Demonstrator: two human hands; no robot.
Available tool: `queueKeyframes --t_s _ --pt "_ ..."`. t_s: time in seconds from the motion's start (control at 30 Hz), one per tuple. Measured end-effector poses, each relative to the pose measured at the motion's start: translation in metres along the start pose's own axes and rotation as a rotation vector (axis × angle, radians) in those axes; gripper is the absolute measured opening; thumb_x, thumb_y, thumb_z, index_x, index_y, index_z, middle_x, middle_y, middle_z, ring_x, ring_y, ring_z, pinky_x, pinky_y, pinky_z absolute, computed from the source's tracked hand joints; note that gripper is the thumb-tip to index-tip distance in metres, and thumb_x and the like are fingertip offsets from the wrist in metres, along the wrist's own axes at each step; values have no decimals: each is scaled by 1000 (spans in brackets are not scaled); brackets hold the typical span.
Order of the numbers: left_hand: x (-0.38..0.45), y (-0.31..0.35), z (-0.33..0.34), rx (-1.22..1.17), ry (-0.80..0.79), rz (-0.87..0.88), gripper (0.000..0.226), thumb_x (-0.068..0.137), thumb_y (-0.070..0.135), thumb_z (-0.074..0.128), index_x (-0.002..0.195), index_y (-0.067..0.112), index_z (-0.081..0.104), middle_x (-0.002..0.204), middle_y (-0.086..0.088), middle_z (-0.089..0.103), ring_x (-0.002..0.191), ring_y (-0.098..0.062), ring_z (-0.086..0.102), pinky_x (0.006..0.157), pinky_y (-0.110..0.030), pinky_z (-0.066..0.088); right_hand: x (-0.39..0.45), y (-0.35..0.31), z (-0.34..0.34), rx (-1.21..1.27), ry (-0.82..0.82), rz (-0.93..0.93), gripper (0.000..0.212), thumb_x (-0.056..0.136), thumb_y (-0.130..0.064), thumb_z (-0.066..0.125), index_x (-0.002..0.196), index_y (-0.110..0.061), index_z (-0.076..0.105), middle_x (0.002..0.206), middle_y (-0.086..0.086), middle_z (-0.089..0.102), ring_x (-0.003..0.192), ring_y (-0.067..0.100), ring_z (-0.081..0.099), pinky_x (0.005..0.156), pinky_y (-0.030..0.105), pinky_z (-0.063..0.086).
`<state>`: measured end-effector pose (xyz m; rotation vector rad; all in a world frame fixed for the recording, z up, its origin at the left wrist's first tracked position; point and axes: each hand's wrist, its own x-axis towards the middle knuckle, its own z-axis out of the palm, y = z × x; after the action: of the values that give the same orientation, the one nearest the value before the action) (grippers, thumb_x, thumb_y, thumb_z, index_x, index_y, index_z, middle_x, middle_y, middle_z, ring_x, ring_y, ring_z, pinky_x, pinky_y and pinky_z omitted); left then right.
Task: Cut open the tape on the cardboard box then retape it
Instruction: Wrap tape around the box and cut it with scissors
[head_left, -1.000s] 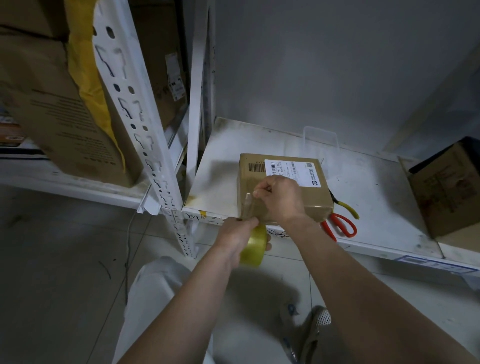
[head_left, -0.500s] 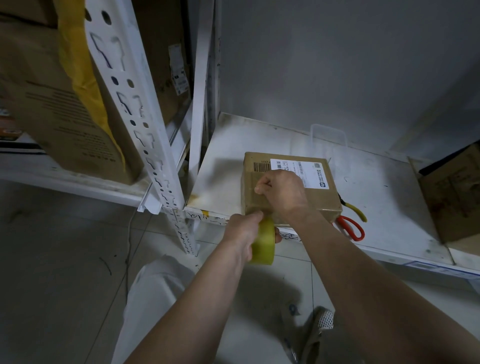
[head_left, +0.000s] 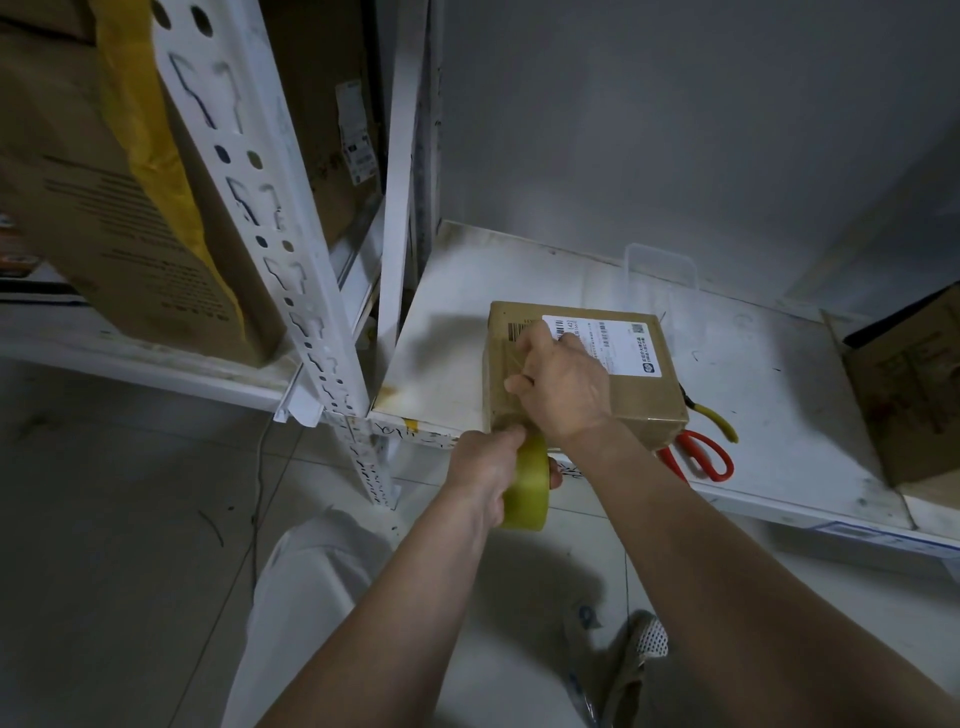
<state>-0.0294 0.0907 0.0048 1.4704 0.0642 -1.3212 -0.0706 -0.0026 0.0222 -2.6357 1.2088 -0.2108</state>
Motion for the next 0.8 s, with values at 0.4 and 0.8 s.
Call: queueKeyframes --t_s 0.4,0.8 --pt "-19 -10 -9 206 -182 79 22 89 16 60 107 4 63 90 -22 72 63 -25 68 58 -25 56 -1 17 13 -43 45 214 64 72 -77 49 115 -29 48 120 4 40 113 25 39 93 42 34" --pt "-2 -12 -10 171 -147 -86 9 93 15 56 97 7 57 60 -17 69 49 -26 65 63 -36 58 -2 18 21 -72 81 221 57 80 -72 42 116 -28 49 122 6 42 114 26 37 91 42 32"
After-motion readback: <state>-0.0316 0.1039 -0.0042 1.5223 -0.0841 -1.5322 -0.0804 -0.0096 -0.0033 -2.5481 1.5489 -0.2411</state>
